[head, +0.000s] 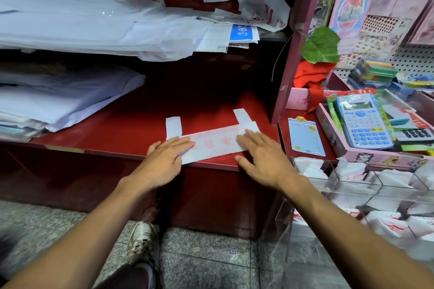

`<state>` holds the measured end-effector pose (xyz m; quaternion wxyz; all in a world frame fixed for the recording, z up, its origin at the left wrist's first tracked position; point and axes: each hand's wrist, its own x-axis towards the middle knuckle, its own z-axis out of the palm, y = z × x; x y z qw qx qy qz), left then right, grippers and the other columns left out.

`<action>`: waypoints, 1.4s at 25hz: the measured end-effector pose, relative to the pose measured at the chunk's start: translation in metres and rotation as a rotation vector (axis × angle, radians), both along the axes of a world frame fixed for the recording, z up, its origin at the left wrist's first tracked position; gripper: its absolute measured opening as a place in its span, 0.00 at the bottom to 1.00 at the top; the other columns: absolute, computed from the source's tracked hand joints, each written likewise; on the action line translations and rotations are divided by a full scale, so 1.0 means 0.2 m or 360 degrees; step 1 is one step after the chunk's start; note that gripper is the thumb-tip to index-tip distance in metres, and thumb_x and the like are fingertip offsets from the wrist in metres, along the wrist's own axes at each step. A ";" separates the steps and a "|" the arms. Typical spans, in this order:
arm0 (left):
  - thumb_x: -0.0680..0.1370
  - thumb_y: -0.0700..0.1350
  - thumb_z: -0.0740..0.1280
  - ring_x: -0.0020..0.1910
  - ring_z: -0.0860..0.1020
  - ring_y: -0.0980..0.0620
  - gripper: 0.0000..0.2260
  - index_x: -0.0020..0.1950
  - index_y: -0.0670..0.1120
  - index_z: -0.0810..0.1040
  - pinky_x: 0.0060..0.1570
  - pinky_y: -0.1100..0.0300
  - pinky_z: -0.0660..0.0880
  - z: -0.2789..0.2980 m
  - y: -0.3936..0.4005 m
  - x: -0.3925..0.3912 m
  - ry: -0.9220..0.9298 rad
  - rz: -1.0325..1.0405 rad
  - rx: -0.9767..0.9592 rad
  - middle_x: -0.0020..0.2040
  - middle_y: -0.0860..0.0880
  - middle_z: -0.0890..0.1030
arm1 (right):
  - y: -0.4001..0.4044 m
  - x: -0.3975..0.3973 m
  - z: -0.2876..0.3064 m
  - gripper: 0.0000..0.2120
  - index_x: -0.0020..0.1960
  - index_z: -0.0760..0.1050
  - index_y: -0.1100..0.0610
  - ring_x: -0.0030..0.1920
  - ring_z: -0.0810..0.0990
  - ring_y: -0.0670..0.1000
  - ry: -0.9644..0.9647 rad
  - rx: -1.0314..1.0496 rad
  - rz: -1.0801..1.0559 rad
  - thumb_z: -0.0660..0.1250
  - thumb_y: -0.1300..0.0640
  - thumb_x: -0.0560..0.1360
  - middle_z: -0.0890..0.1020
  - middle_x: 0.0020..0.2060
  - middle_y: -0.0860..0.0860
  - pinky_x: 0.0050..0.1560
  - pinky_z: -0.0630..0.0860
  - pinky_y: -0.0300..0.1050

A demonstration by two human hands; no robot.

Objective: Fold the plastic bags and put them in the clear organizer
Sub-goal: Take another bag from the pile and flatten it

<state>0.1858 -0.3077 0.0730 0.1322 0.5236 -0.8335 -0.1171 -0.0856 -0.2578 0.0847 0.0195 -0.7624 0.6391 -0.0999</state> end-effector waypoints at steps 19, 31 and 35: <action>0.71 0.39 0.77 0.56 0.69 0.54 0.17 0.59 0.51 0.83 0.59 0.59 0.67 -0.06 0.03 0.25 0.0443 -0.0054 -0.0336 0.57 0.62 0.75 | 0.08 -0.19 0.02 0.35 0.74 0.66 0.50 0.64 0.67 0.51 -0.0110 0.0039 0.0203 0.74 0.44 0.71 0.70 0.70 0.47 0.66 0.66 0.48; 0.73 0.41 0.76 0.52 0.74 0.53 0.11 0.48 0.58 0.84 0.53 0.72 0.66 -0.04 0.03 0.27 0.0597 0.0050 -0.0259 0.49 0.71 0.80 | 0.06 -0.25 0.00 0.21 0.56 0.82 0.43 0.52 0.76 0.49 -0.0525 0.0013 0.0160 0.60 0.35 0.71 0.80 0.52 0.41 0.57 0.71 0.54; 0.72 0.36 0.75 0.47 0.81 0.58 0.15 0.43 0.58 0.84 0.51 0.62 0.73 0.00 0.05 0.22 0.0957 0.0085 -0.0063 0.45 0.59 0.85 | 0.05 -0.23 0.05 0.10 0.43 0.82 0.45 0.39 0.79 0.37 -0.0983 0.0019 -0.0008 0.68 0.59 0.77 0.82 0.35 0.37 0.42 0.74 0.42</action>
